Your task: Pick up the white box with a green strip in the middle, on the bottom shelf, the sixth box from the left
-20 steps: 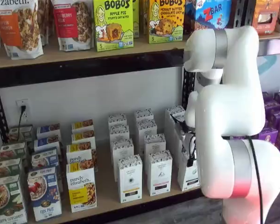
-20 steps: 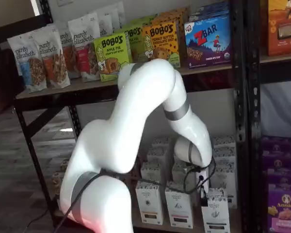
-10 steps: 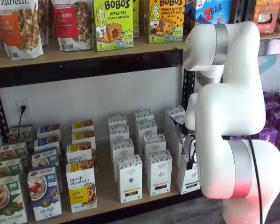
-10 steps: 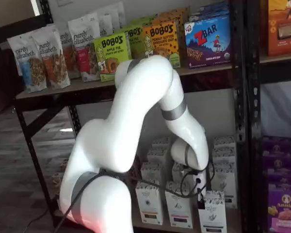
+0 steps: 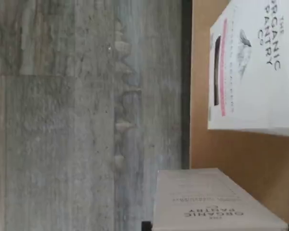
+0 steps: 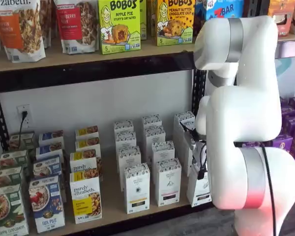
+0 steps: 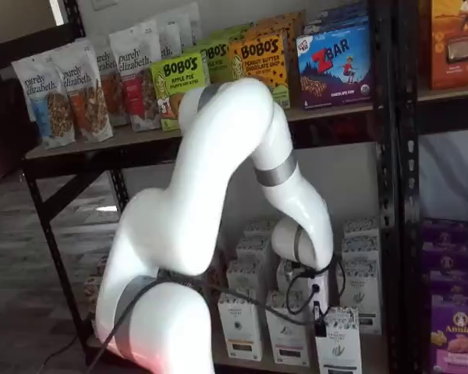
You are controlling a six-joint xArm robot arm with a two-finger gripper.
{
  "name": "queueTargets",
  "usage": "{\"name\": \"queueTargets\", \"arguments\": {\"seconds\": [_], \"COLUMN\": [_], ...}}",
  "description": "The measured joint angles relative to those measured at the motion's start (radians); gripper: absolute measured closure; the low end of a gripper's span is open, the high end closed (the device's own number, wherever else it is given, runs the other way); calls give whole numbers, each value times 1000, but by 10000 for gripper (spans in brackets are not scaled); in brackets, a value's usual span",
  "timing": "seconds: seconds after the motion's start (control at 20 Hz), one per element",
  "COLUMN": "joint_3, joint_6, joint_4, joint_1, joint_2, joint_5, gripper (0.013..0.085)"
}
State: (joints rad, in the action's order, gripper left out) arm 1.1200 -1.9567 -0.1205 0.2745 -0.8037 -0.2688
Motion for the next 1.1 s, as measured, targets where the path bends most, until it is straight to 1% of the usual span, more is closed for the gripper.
{"name": "queueTargets", "arguments": {"seconds": [0.1, 0.35, 0.45, 0.5, 0.6, 0.75, 0.8, 0.85, 1.0, 1.1], "joint_3": [-38, -160, -211, -238, -297, -370, -393, -421, -490, -536], "joint_6": [11, 21, 45, 76, 154, 233, 248, 258, 257, 272], "joint_4": [11, 12, 33, 65, 146, 223, 236, 241, 219, 222], "joint_1": [-1, -12, -15, -16, -15, -19, -23, -28, -48, -61], "joint_2": [31, 124, 167, 190, 240, 306, 330, 360, 448, 513], "joint_5": [1, 33, 44, 50, 64, 73, 72, 70, 48, 32], "gripper": [450, 450, 450, 450, 450, 450, 450, 450, 450, 450]}}
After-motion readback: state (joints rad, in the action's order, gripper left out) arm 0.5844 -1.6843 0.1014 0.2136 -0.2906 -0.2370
